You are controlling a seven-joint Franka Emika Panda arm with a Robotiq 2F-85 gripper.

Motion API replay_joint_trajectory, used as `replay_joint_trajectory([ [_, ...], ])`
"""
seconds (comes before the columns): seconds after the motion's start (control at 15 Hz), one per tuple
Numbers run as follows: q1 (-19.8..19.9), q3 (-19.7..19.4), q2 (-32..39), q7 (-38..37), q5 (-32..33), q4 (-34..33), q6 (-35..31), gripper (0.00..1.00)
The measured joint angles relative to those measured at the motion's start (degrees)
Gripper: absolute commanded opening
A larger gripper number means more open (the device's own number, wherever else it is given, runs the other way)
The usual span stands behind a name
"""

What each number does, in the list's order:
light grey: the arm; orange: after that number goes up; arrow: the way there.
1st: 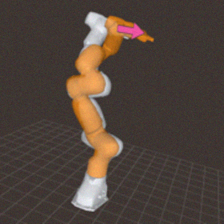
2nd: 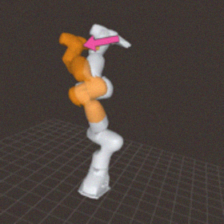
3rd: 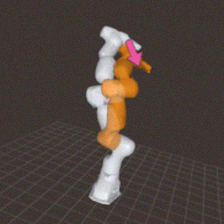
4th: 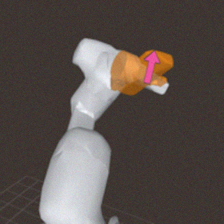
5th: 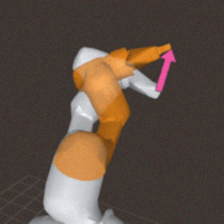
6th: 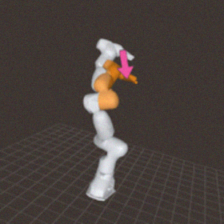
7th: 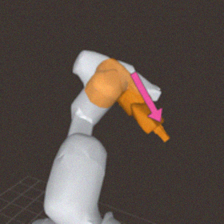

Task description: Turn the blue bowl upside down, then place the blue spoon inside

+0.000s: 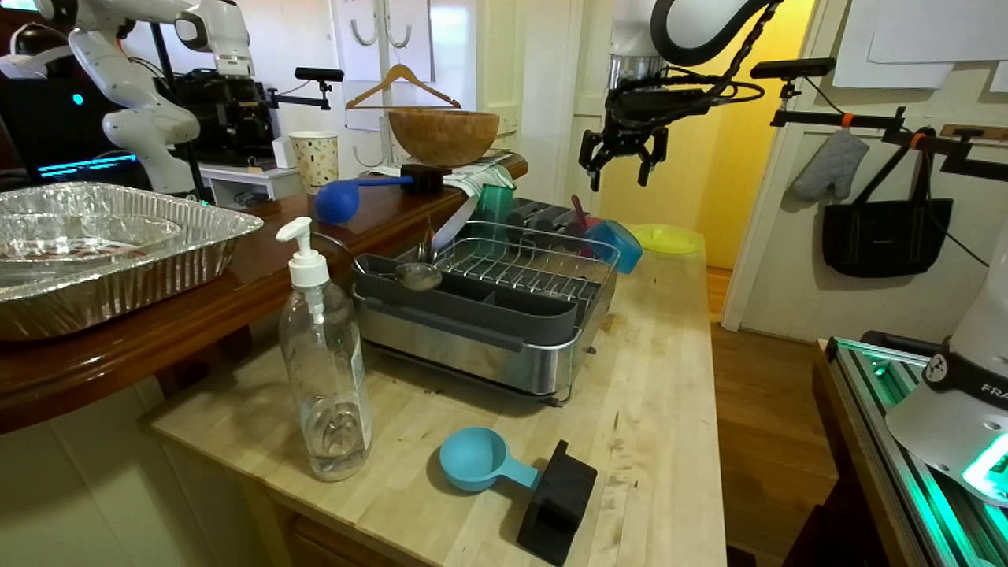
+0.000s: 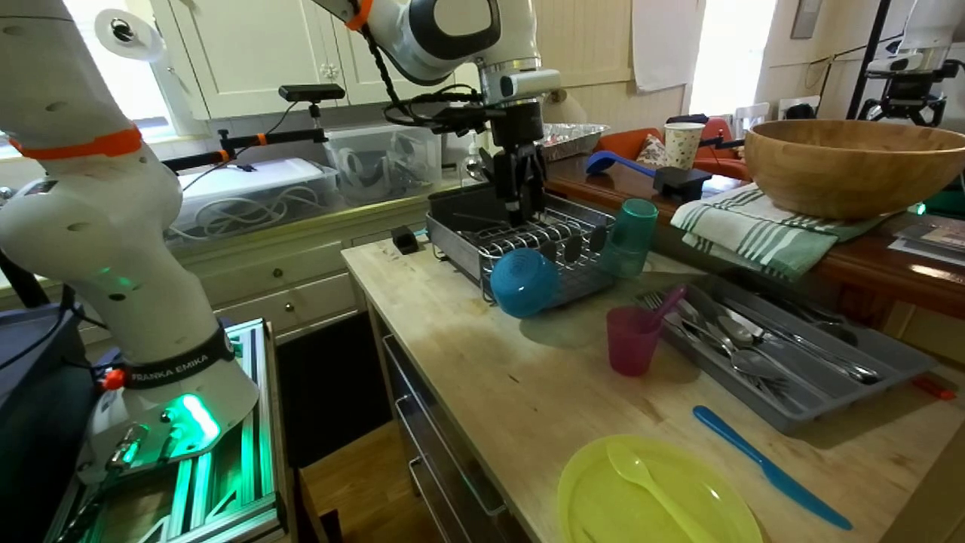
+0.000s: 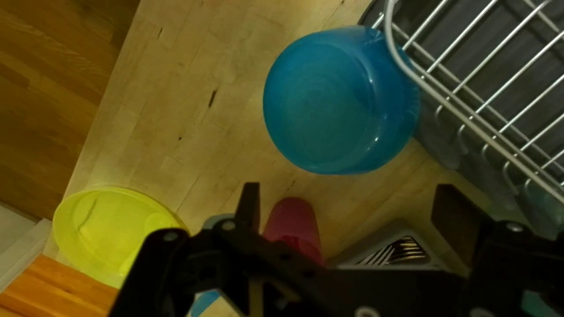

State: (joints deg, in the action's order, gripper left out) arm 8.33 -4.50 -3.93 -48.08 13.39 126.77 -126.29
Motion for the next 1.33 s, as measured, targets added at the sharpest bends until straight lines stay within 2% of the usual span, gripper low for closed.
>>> replay_joint_trajectory([
  [0.27, 0.6, -1.8, 4.5, -2.2, -1.1, -2.0, 1.2, 1.0],
  [0.67, 2.3, -6.4, 9.4, -2.3, -6.4, -8.0, 4.1, 1.0],
  [1.33, 3.8, -9.0, 18.8, -1.1, -14.7, -17.1, 16.9, 1.0],
])
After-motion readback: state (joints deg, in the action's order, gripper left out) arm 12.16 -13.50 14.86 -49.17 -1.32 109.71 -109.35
